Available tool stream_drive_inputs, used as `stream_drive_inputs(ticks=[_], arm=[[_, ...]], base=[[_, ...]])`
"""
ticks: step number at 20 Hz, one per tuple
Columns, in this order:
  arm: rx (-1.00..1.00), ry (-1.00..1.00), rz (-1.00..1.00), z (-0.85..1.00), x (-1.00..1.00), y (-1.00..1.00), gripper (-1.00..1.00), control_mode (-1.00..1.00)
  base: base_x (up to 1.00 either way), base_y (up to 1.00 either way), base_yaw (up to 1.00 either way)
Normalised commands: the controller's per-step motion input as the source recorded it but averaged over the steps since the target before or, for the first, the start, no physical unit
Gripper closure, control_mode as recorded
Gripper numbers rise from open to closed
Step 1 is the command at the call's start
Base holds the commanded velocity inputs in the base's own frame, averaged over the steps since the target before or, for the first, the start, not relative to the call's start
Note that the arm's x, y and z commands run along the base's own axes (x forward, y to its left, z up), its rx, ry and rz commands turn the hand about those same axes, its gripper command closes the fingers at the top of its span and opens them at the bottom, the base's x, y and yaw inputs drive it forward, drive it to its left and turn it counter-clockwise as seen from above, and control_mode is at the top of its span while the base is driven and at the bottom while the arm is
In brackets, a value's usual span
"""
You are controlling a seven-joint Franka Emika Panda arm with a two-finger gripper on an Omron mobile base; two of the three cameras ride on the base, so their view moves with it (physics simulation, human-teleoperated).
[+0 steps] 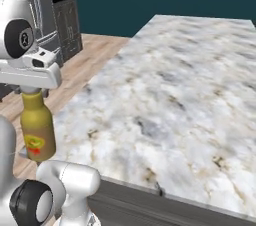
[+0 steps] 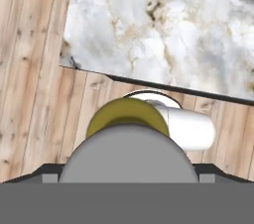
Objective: Move the drinks to the dining counter.
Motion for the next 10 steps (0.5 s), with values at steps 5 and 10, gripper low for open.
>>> stream_drive_inputs(ticks=[5,10], arm=[[0.00,0.00,0.00,0.00,0.00,0.00,1.00,1.00],[0.00,0.00,0.00,0.00,0.00,0.00,1.00,1.00]], base=[[0.90,-0.40,-0.23],[0.80,-0.18,-0.30]])
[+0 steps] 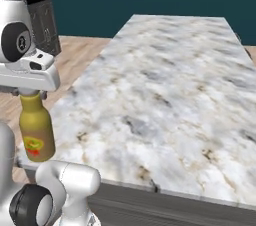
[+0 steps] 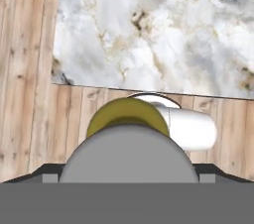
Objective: Move the drinks to the dining counter.
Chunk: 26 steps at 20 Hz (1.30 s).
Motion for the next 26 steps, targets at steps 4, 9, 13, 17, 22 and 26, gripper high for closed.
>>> stream_drive_inputs(ticks=[4,9,13,17,22,26], arm=[[0.00,0.00,0.00,0.00,0.00,0.00,1.00,1.00],[-0.01,-0.04,-0.28,0.00,0.81,-0.11,1.00,-1.00],[0.00,0.00,-0.18,0.00,0.83,-0.04,1.00,-1.00],[0.00,0.03,-0.12,0.00,0.70,-0.08,1.00,-1.00],[-0.06,0.01,-0.01,-0.12,0.62,-0.02,1.00,-1.00],[-0.08,0.00,0.00,-0.16,0.60,0.00,1.00,-1.00]], base=[[0.81,-0.18,-0.33],[0.00,0.00,0.00],[0.00,0.00,0.00],[0.00,0.00,0.00],[0.00,0.00,0.00],[0.00,0.00,0.00]])
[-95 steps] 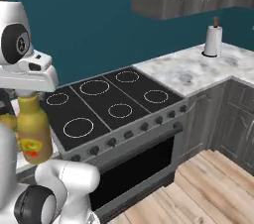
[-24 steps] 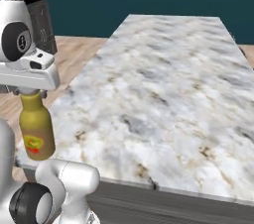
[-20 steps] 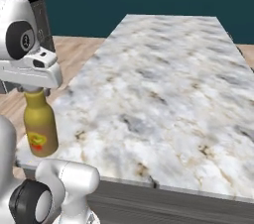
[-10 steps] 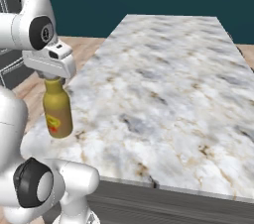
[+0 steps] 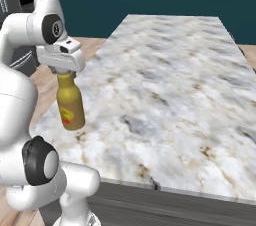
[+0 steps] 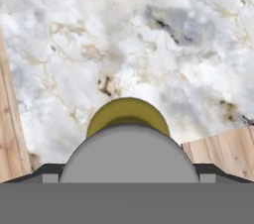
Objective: Move the drinks to the dining counter.
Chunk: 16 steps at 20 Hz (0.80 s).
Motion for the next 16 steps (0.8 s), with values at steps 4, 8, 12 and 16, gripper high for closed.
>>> stream_drive_inputs(ticks=[4,8,12,16], arm=[[-0.02,0.00,0.00,-0.22,0.44,-0.01,1.00,-1.00],[0.00,0.00,0.00,-0.12,0.12,-0.01,1.00,-1.00],[-0.01,-0.03,0.00,-0.29,0.07,0.00,1.00,-1.00],[0.00,-0.05,0.00,-0.33,0.03,0.00,1.00,-1.00]], base=[[0.00,0.00,0.00],[0.00,0.00,0.00],[0.00,0.00,0.00],[0.00,0.00,0.00]])
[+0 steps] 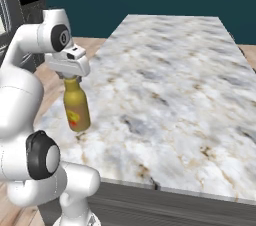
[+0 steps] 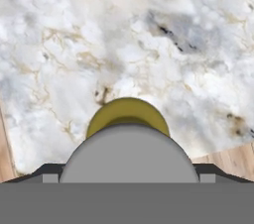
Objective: Move the drinks to the dining counter.
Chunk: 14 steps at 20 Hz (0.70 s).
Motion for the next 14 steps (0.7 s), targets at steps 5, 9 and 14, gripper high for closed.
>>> stream_drive_inputs(ticks=[5,9,14], arm=[[0.00,-0.05,0.00,-0.27,0.09,-0.05,1.00,-1.00],[0.00,-0.03,0.00,-0.16,0.09,-0.11,1.00,-1.00],[0.00,0.00,0.00,-0.13,0.04,-0.14,1.00,-1.00]], base=[[0.00,0.00,0.00],[0.00,0.00,0.00],[0.00,0.00,0.00]])
